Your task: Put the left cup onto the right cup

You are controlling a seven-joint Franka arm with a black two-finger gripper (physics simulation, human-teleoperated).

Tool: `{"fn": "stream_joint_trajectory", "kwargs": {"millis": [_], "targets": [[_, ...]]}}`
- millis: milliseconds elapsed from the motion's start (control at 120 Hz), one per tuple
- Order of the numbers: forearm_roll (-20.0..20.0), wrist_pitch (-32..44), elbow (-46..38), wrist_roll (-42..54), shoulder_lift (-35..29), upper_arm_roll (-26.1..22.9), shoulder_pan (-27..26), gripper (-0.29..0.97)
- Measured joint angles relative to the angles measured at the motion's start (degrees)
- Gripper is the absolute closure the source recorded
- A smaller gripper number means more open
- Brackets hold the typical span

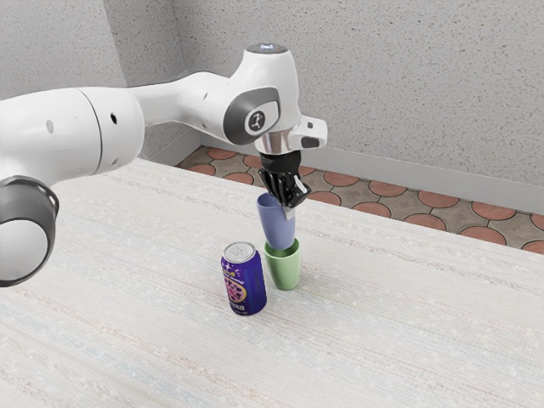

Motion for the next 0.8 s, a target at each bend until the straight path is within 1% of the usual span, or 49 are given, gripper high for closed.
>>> {"fn": "stream_joint_trajectory", "kwargs": {"millis": [558, 642, 800], "targets": [[0.13, 0.90, 0.13, -0.09, 0.93, 0.00, -0.08, 0.78], [0.07, 0.93, 0.10, -0.04, 0.98, 0.00, -0.09, 0.74], [-0.10, 1.08, 0.03, 0.14, 1.02, 0.01, -0.10, 0.62]]}}
